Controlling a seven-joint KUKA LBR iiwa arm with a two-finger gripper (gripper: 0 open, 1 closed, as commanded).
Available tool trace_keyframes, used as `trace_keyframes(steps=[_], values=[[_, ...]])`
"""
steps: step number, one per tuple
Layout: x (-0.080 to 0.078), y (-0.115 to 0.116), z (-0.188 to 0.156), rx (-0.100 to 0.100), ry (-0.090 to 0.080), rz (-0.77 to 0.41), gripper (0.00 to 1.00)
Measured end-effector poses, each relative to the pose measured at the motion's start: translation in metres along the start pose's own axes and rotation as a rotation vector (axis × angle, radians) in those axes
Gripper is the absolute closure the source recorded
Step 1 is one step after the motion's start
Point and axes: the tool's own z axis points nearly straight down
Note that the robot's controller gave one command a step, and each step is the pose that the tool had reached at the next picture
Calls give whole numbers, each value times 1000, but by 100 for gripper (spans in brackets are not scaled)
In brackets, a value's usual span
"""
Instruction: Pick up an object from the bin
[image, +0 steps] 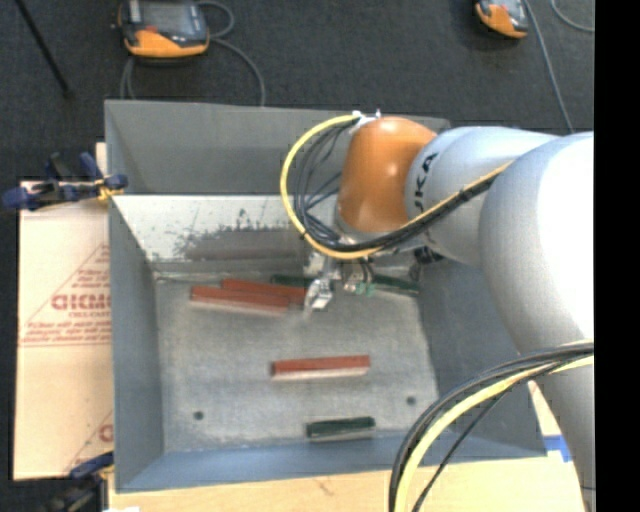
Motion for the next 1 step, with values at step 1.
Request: trace_keyframes(steps=[1], values=[[1, 0, -2, -2, 5, 1, 100]])
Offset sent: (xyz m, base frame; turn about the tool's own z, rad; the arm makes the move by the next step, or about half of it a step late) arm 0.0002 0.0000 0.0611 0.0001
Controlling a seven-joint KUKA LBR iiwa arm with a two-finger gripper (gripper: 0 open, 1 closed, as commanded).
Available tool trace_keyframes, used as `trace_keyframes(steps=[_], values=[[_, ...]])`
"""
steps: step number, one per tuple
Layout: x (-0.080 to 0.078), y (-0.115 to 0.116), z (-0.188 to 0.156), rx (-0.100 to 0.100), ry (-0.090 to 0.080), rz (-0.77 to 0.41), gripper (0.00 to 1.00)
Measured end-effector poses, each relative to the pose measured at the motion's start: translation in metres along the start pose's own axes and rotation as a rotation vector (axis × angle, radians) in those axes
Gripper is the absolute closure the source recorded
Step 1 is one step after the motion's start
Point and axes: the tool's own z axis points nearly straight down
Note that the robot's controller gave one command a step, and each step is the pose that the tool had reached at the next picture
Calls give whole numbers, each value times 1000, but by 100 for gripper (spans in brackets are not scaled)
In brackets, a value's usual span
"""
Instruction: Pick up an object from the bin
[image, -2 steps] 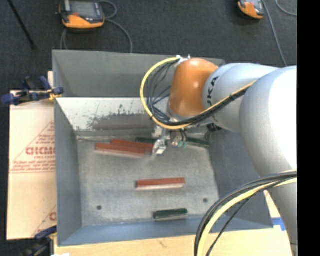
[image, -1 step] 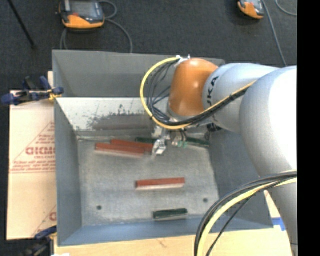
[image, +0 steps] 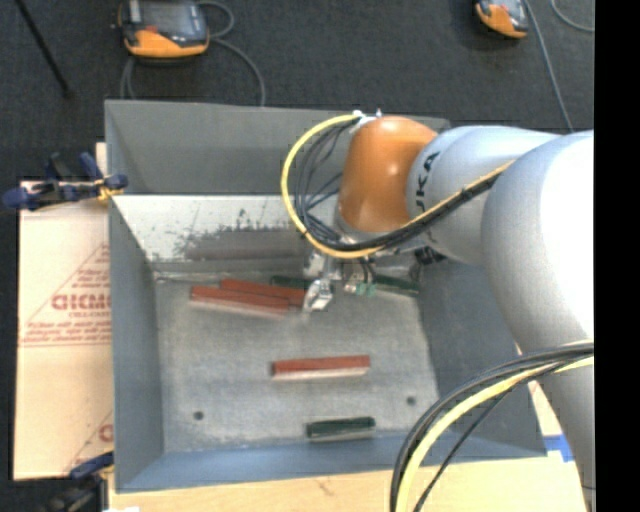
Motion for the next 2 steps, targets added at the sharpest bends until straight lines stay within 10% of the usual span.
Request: trace_keyframes(steps=[2], values=[[2, 1, -32, -5, 18, 1, 100]])
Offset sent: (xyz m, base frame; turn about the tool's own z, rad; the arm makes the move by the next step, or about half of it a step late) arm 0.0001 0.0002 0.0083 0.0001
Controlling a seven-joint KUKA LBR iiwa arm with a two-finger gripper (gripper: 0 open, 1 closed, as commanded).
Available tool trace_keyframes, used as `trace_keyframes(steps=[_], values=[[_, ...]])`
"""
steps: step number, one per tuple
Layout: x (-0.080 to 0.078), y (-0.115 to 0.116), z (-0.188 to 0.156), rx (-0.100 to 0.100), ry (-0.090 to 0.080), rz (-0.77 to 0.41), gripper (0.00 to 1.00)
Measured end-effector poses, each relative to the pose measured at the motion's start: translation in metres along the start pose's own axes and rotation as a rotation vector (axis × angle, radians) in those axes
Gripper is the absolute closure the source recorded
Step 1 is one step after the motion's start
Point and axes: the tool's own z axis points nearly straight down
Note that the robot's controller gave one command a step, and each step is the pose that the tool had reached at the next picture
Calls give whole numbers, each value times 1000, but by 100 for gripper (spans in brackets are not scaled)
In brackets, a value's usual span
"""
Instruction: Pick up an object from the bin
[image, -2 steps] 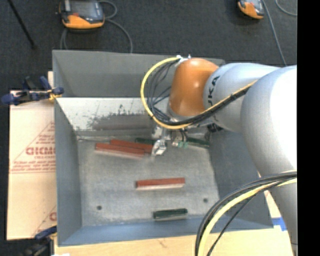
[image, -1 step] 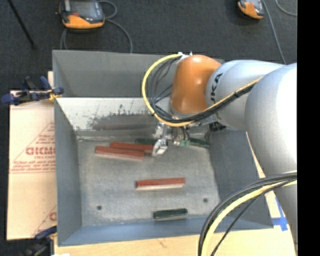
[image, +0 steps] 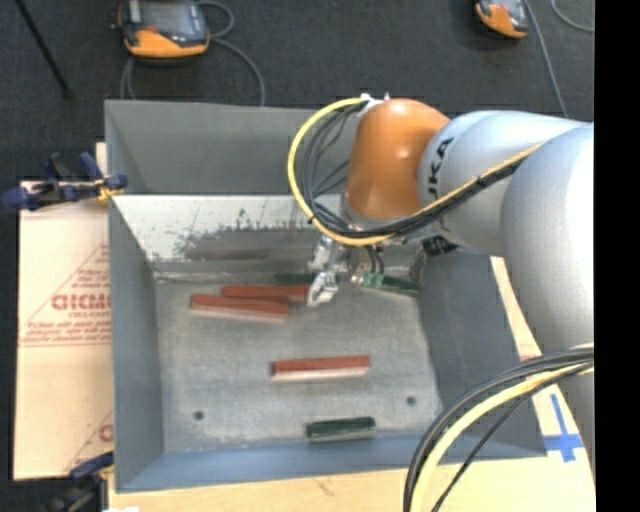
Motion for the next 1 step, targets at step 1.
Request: trace_keyframes(steps=[1], values=[[-1, 0, -17, -1, -4, 0, 100]])
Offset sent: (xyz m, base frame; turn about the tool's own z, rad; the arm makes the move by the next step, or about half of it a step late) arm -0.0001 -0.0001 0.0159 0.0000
